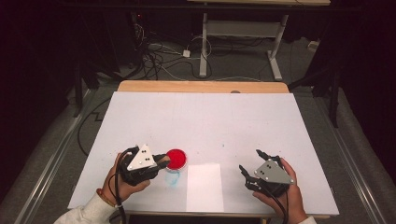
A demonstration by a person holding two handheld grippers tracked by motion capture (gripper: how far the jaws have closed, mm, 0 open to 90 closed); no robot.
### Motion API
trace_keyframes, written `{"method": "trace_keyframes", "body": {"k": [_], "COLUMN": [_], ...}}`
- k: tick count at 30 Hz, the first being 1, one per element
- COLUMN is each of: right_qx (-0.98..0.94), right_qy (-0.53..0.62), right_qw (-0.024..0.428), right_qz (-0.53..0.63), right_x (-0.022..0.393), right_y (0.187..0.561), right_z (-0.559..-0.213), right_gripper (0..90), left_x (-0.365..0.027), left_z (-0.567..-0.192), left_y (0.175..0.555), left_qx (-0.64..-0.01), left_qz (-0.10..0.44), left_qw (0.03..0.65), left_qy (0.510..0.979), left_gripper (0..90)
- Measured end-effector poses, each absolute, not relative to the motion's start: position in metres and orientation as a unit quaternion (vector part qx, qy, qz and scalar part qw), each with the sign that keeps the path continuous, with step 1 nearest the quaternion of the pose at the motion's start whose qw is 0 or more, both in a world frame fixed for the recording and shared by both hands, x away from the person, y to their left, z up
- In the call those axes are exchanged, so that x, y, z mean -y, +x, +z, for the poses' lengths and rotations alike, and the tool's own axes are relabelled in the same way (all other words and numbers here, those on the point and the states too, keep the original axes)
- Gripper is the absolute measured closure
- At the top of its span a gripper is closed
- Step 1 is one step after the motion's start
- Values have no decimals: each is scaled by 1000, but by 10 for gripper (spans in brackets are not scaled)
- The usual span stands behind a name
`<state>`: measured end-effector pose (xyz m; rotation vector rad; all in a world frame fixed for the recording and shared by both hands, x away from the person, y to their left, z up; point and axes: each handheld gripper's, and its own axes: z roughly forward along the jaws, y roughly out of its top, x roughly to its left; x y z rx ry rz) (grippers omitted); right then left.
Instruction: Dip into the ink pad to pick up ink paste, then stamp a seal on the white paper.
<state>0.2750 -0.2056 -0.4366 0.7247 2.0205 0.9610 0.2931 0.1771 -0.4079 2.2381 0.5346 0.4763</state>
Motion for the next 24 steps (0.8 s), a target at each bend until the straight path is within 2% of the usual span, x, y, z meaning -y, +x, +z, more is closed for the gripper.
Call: {"method": "trace_keyframes", "body": {"k": [13,24], "right_qx": [-793,-791], "right_qy": [288,291], "right_qw": [385,389], "right_qz": [375,372], "right_x": [207,211], "right_y": [272,266], "right_z": [-437,-437], "right_gripper": [283,283], "left_x": [-156,-121], "left_z": [-406,-415], "left_y": [288,293], "left_qx": [-174,-131], "left_qz": [168,139], "left_qw": [379,354], "left_qy": [893,916], "left_gripper": [736,736]}}
